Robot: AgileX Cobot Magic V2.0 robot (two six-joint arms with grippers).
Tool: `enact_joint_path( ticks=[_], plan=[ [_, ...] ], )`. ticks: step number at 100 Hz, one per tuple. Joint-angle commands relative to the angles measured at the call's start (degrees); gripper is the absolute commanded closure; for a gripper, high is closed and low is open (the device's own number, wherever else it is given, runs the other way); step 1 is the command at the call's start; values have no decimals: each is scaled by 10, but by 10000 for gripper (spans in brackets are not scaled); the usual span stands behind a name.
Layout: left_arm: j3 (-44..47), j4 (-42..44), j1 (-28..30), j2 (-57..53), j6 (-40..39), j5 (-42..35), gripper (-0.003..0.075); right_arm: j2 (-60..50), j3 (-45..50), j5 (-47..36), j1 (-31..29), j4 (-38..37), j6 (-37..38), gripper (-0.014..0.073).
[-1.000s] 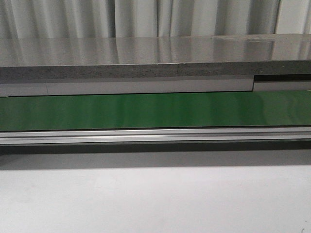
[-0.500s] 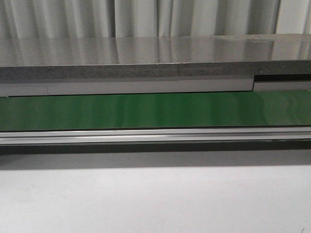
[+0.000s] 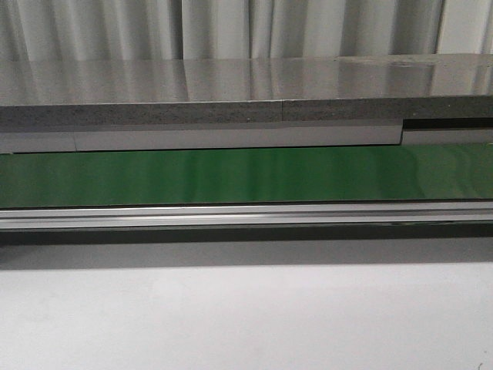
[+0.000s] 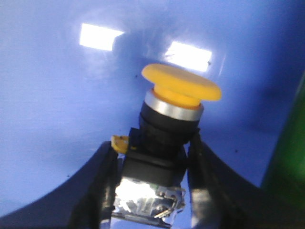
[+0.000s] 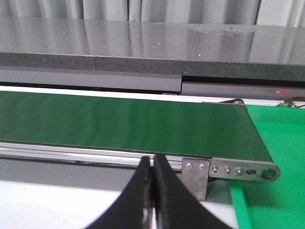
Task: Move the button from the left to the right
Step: 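Close the left gripper around the yellow-capped button's black body, then lift the button and set it on the conveyor belt start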
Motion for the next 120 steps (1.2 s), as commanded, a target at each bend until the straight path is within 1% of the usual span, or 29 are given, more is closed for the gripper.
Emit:
enact_joint_path(
  ticks=[1, 10, 21, 32, 53, 67, 86, 93, 98, 104, 106, 108, 111, 113, 115, 118, 120],
  plan=[
    [-43, -18, 2, -53, -1, 17, 741, -11, -8, -48, 0, 0, 0, 661],
    [-68, -31, 2, -73, -1, 38, 741, -11, -8, -48, 0, 0, 0, 661],
    [-83, -69, -1, -94, -1, 53, 741, -11, -8, -48, 0, 0, 0, 661],
    [-84, -88, -20, -101, -1, 55, 740, -11, -8, -48, 0, 0, 0, 661],
    [-83, -88, -80, -90, 0, 55, 740, -11, -8, -48, 0, 0, 0, 661],
    [-82, -74, -109, -74, 0, 56, 740, -11, -8, -48, 0, 0, 0, 661],
    [-82, -67, -115, -54, -2, 75, 738, -11, -8, -48, 0, 0, 0, 661],
    [-82, -67, -115, -54, -2, 80, 716, -11, -8, -48, 0, 0, 0, 661],
    [-82, -67, -115, -54, -2, 80, 663, -11, -8, -48, 0, 0, 0, 661],
    [-82, -67, -115, -54, -2, 81, 580, -11, -8, -48, 0, 0, 0, 661],
    [-82, -67, -115, -54, -2, 81, 529, -11, -8, -48, 0, 0, 0, 661],
    [-82, -67, -115, -54, -2, 82, 501, -11, -8, -48, 0, 0, 0, 661],
    [-82, -67, -115, -54, -2, 82, 426, -11, -8, -48, 0, 0, 0, 661],
    [-82, -67, -115, -54, -2, 83, 395, -11, -8, -48, 0, 0, 0, 661],
    [-82, -67, -115, -54, -2, 85, 335, -11, -8, -48, 0, 0, 0, 661],
    [-82, -67, -115, -54, -2, 86, 291, -11, -8, -48, 0, 0, 0, 661],
    [-82, -67, -115, -54, -2, 86, 237, -11, -8, -48, 0, 0, 0, 661]
  ],
)
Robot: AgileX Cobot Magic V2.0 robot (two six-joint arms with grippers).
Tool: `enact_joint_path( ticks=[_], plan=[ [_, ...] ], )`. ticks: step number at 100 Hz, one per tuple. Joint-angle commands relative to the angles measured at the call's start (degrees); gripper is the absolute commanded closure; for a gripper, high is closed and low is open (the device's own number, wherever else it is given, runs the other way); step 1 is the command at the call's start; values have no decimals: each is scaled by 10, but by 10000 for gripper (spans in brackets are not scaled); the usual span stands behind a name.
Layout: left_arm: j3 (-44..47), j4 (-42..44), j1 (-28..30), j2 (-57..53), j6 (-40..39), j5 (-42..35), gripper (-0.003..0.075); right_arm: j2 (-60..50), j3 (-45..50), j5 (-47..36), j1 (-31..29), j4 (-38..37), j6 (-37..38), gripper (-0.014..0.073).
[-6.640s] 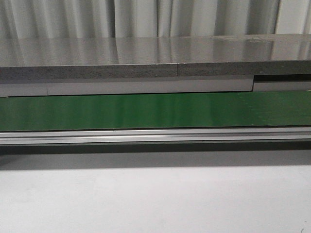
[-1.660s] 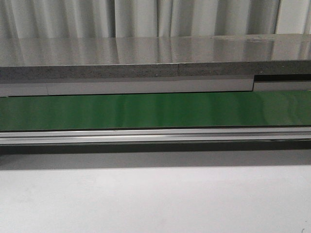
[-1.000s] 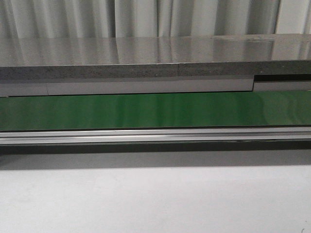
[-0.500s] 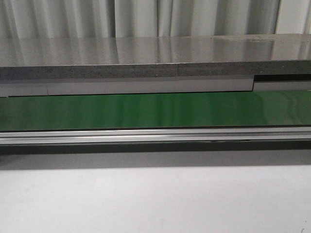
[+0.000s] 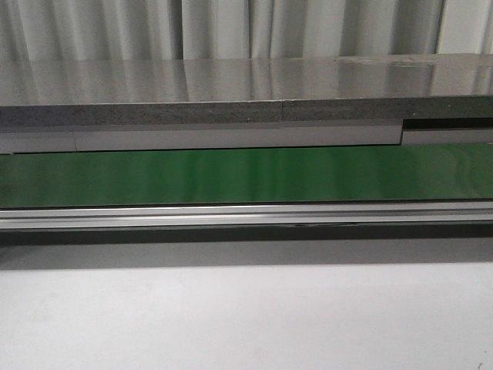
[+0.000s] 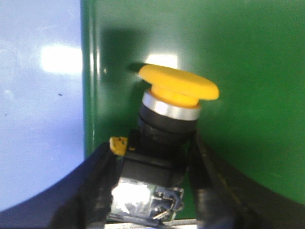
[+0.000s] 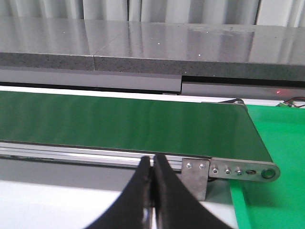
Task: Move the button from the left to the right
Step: 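Lift the button and set it on the conveyor belt start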
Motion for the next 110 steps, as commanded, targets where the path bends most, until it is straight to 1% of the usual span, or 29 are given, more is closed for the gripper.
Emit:
enact_joint_path(
  ticks=[1, 2, 3, 5, 7, 8, 9, 16, 34, 48, 63, 82, 98, 110],
  plan=[
    [-16, -7, -3, -28, -2, -1, 225, -11, -8, -48, 0, 0, 0, 661],
    [-16, -7, -3, -28, -2, -1, 202, -11, -8, -48, 0, 0, 0, 661],
    [-16, -7, -3, -28, -2, -1, 202, -11, -8, -48, 0, 0, 0, 661],
    [-16, -9, -3, -28, -2, -1, 164, -11, -8, -48, 0, 0, 0, 661],
    [-16, -11, -3, -28, -2, -1, 140, -11, -8, -48, 0, 0, 0, 661],
    [-16, -12, -3, -28, -2, -1, 140, -11, -8, -48, 0, 0, 0, 661],
    [-16, -12, -3, -28, -2, -1, 121, -11, -8, -48, 0, 0, 0, 661],
    [-16, -19, -3, -28, -2, -1, 94, -11, -8, -48, 0, 0, 0, 661],
    [-16, -30, -3, -32, -1, -2, 95, -11, -8, -48, 0, 0, 0, 661],
    [-16, -30, -3, -55, 3, -12, 95, -11, -8, -48, 0, 0, 0, 661],
    [-16, -37, -3, -102, 5, -19, 100, -11, -8, -48, 0, 0, 0, 661],
    [-12, -75, -4, -172, 27, -33, 100, -11, -8, -48, 0, 0, 0, 661],
    [23, -75, -25, -253, 29, -79, 100, -11, -8, -48, 0, 0, 0, 661],
    [90, -75, -46, -323, 39, -134, 100, -11, -8, -48, 0, 0, 0, 661]
  ],
)
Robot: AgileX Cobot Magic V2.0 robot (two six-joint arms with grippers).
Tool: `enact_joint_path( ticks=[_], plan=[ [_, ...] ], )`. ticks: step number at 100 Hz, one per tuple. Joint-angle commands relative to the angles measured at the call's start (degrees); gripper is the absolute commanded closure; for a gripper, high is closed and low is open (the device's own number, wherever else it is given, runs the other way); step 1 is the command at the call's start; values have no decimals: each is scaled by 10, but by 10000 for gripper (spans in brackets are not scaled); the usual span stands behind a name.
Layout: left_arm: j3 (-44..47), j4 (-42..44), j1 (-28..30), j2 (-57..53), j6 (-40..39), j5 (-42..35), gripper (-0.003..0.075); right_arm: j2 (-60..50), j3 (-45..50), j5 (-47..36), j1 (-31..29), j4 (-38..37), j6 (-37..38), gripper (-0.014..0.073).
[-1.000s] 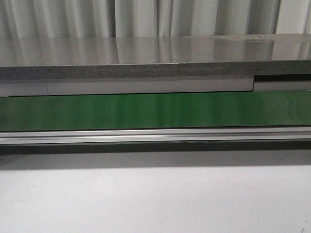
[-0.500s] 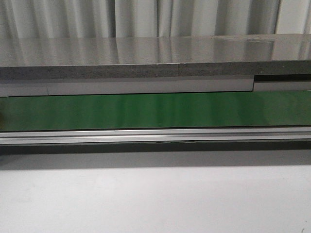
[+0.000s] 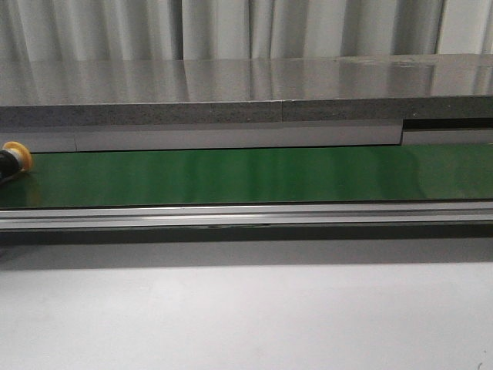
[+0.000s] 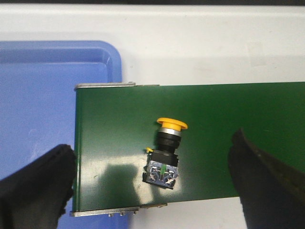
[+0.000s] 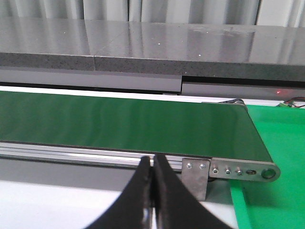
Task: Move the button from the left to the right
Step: 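Lift the button and set it on the conveyor belt start, then open the left gripper and raise it away from the belt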
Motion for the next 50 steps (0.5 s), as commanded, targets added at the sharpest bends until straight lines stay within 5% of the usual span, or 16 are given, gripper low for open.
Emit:
enact_joint_path(
  ticks=[1, 50],
  plan=[
    [33, -17, -18, -73, 10, -68, 100, -11, -8, -48, 0, 0, 0, 661],
    [360, -17, -59, -416, 12, -238, 100, -11, -8, -48, 0, 0, 0, 661]
  ],
)
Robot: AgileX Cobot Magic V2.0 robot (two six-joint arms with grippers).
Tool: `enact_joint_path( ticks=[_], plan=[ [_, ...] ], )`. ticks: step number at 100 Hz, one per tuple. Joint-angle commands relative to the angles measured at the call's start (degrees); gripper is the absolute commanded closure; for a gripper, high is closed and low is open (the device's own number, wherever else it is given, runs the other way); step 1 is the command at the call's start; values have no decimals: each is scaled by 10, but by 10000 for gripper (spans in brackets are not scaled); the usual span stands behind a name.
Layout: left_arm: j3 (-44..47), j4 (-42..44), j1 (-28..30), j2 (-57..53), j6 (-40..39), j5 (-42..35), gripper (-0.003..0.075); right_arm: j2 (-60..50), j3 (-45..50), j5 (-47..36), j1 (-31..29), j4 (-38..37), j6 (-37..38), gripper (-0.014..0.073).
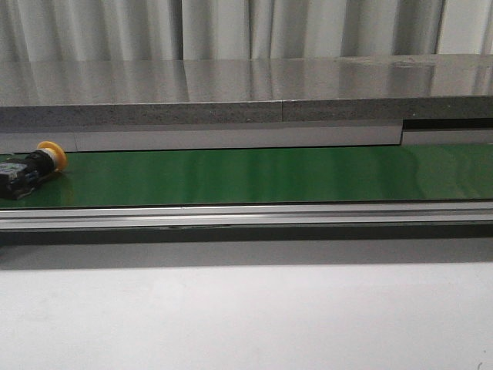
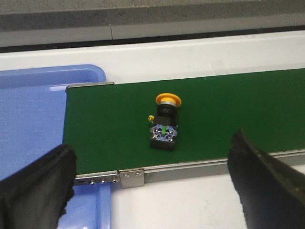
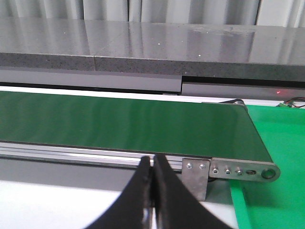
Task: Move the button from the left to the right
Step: 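Open the left gripper and raise it away from the belt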
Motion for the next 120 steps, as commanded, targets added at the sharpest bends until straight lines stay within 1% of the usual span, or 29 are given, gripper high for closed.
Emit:
enact_joint_path(
  ticks=[1, 18, 34, 49, 75, 95, 120],
  plan=[
    [34, -13, -5, -70, 1, -68, 100, -11, -8, -48, 0, 0, 0, 661],
    [118, -13, -5, -181, 1, -111, 100, -11, -8, -48, 0, 0, 0, 661],
    [181, -13, -5, -243, 1, -193, 100, -11, -8, -48, 0, 0, 0, 661],
    [225, -13, -5, -249, 1, -270, 100, -11, -8, -48, 0, 0, 0, 661],
    [280, -13, -5, -249, 1, -334, 100, -11, -8, -48, 0, 0, 0, 661],
    [313, -13, -5, -249, 1, -343, 100, -11, -8, -48, 0, 0, 0, 661],
    [314, -13, -5, -249, 1, -365, 103, -11, -8, -48, 0, 0, 0, 661]
  ],
)
